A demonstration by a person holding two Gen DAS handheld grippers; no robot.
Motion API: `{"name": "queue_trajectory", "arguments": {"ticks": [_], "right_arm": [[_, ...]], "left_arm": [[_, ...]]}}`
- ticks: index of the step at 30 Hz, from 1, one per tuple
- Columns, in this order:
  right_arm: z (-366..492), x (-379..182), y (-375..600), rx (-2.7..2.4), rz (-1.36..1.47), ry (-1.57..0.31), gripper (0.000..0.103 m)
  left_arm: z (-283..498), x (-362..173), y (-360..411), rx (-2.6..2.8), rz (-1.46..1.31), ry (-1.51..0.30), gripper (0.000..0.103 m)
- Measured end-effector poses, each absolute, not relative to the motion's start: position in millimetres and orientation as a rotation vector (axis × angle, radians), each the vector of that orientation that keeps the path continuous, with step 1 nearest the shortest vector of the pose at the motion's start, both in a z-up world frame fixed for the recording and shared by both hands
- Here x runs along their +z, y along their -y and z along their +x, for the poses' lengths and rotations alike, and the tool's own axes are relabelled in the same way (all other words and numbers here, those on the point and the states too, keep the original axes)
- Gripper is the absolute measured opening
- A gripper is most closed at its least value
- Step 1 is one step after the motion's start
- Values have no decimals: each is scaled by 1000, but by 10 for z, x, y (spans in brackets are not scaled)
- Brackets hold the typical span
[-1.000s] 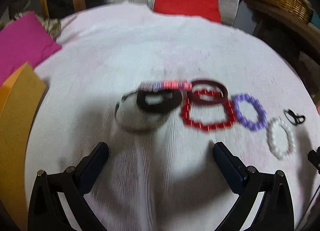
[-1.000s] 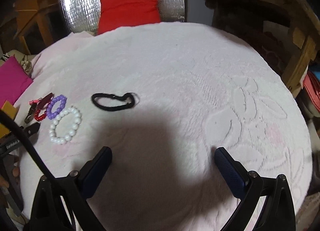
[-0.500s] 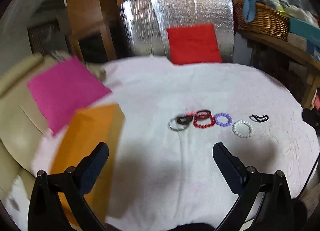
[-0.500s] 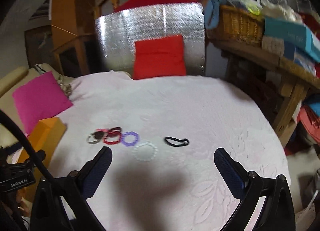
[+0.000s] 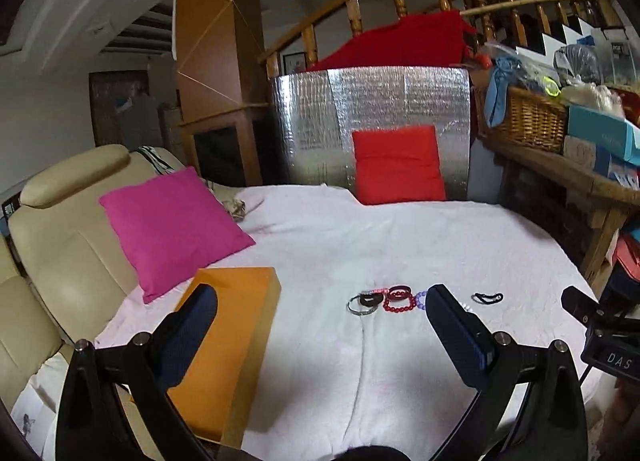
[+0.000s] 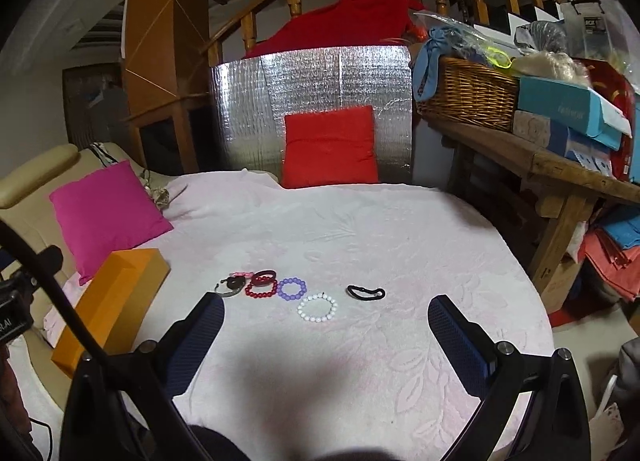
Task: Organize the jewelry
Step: 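Move left tool to pink beaded strand while right tool approaches white bead bracelet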
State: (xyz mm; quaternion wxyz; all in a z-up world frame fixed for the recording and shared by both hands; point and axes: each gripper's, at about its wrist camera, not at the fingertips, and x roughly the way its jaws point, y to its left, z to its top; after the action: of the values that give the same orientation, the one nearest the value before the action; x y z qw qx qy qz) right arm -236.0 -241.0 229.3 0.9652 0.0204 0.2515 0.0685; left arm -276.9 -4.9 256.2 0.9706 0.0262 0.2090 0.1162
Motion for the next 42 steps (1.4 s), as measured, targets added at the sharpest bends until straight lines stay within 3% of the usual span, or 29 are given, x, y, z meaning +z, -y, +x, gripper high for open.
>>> {"name": "queue_trajectory", "arguments": {"ticks": [29, 36, 42], "right_arm": [[-2908, 2483, 2232, 152, 60, -488, 103], [-2700, 2315, 2209, 148, 62, -534, 103], [-2176, 1857, 2302, 142, 76, -631, 103]], "left_arm": [[-3255, 2736, 33, 253, 36, -372, 103], [-3066, 2578, -42, 248, 34, -419, 103], [-2576, 2039, -300, 140, -41, -599, 103]]}}
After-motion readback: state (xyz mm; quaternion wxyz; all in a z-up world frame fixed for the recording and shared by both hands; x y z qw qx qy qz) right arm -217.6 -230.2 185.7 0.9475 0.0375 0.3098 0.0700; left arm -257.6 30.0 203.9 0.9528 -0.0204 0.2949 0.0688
